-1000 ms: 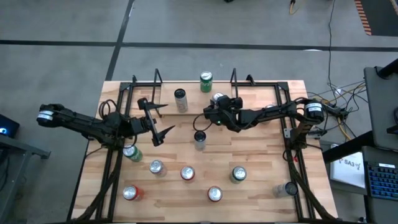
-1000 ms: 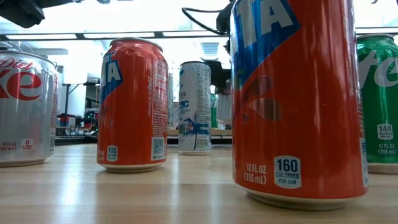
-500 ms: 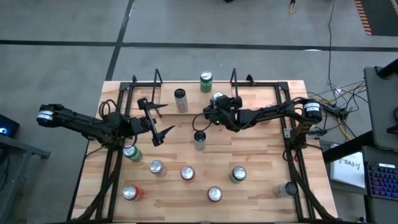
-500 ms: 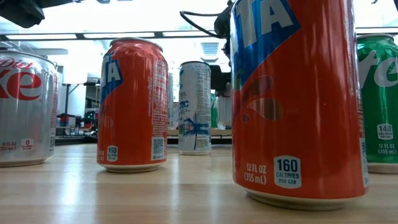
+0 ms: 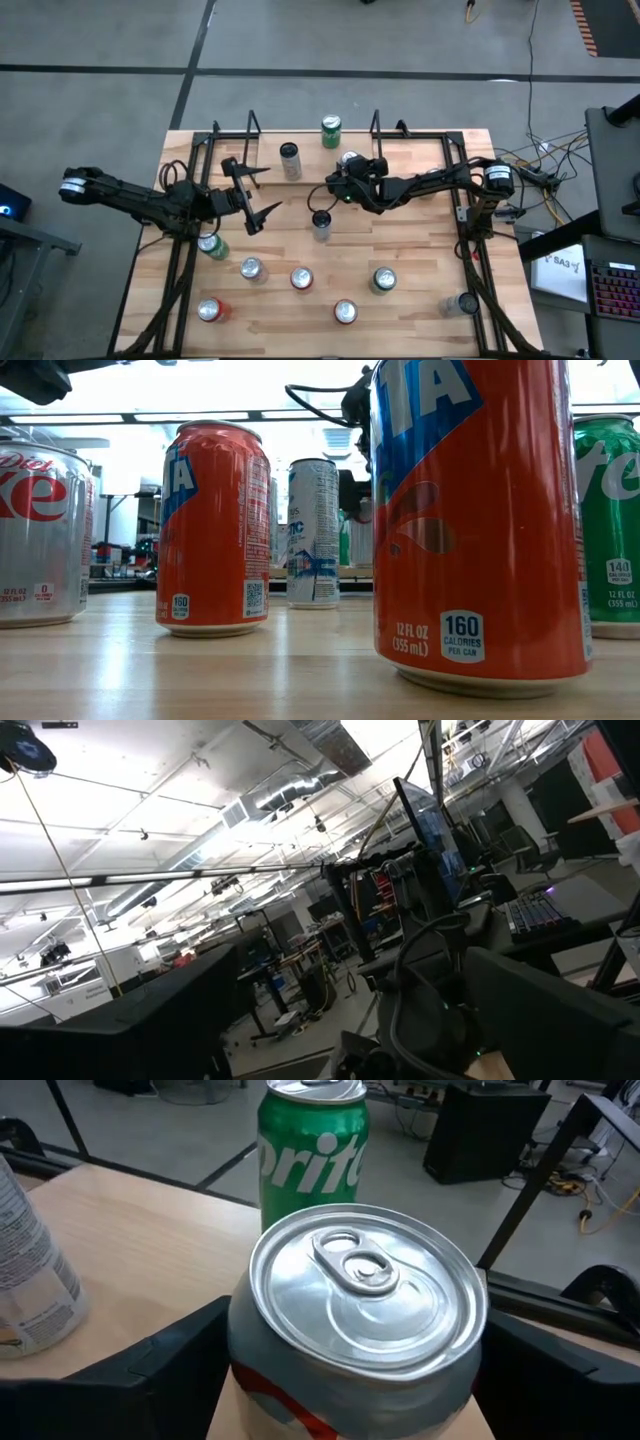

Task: Sort soda cans
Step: Put the middle red silver soda can on the shelf

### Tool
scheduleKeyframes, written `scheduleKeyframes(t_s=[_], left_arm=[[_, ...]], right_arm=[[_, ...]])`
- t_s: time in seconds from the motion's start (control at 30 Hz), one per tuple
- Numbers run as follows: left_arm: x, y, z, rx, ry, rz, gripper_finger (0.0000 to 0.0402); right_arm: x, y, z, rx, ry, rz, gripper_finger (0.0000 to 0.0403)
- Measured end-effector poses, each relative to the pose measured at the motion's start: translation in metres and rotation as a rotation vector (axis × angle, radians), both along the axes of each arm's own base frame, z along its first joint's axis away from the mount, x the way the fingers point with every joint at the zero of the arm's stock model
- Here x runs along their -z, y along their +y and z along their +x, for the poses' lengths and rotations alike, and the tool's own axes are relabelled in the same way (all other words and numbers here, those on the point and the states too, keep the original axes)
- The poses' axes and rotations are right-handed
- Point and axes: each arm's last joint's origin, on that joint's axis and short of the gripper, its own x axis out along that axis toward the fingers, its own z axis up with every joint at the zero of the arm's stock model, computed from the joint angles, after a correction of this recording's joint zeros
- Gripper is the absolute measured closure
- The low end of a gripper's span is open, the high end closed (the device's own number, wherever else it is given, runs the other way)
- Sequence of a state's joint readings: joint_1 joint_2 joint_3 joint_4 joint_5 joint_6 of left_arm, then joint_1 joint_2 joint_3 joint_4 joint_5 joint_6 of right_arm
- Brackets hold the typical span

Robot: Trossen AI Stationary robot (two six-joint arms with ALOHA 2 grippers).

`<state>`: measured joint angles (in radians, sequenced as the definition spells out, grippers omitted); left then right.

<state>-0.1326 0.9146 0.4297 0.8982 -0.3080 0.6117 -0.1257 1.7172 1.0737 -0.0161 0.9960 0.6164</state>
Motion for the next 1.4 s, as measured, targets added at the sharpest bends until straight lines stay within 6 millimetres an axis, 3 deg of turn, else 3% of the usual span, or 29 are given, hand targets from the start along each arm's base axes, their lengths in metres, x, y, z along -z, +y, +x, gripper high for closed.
scheduleKeyframes(t_s=[0.33,0.8,1.0,1.2,1.4], left_arm=[[0.000,0.000,0.000,0.000,0.001,0.001,0.0027],[0.000,0.000,0.000,0.000,0.001,0.001,0.0027],[0.000,0.000,0.000,0.000,-0.001,0.001,0.0027],[0.000,0.000,0.000,0.000,-0.001,0.001,0.0027],[0.000,0.000,0.000,0.000,-0.004,0.000,0.0027]], right_arm=[[-0.009,0.000,0.000,-0.013,0.004,-0.012,0.0060],[-0.063,0.000,0.007,-0.067,0.028,-0.075,0.0067],[-0.108,0.002,0.003,-0.081,0.065,-0.069,0.0075],[-0.147,0.006,0.005,-0.283,0.075,0.052,0.0076],[-0.151,-0.001,0.007,-0.470,0.049,0.222,0.0091]])
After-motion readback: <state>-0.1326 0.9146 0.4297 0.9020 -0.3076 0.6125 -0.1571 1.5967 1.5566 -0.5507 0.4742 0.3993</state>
